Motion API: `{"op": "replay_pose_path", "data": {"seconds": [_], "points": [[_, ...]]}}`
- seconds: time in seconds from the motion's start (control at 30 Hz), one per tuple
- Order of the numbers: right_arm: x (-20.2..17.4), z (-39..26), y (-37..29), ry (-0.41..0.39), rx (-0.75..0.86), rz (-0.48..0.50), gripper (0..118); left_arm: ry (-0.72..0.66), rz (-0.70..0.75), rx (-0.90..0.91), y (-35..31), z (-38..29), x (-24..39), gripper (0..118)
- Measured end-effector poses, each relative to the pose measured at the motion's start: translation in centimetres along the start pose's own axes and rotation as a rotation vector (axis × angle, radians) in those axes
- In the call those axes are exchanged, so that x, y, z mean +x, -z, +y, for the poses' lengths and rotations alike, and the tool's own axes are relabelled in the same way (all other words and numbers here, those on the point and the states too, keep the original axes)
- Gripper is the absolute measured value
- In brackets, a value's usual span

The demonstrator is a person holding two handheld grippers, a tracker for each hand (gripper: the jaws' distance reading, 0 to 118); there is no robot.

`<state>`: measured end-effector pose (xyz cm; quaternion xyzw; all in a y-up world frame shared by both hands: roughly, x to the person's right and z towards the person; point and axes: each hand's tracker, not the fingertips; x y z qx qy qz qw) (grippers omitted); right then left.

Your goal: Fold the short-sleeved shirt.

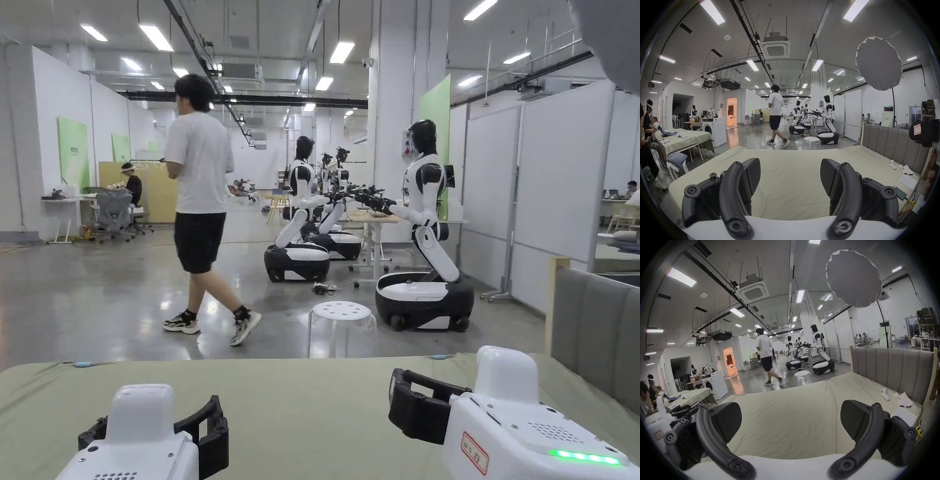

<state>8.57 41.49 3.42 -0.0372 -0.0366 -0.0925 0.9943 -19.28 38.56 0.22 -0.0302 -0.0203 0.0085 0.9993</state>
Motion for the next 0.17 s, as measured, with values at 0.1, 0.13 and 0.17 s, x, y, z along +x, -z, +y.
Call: {"op": "replay_pose_path", "data": {"seconds": [0.1,0.13,0.17], "points": [[-0.28,-0.1,0.12,-0.018,0.019,-0.051,118,-0.001,-0.002,0.001,-0.03,0.12,0.14,76],[-0.19,-0.01,0.15,-0.017,0.013,-0.051,118,0.002,-0.003,0.003,-0.06,0.15,0.18,76],[-0.15,0.0,0.08,-0.014,0.004,-0.049,118,0.005,-0.003,0.003,-0.08,0.2,0.22,76]]}}
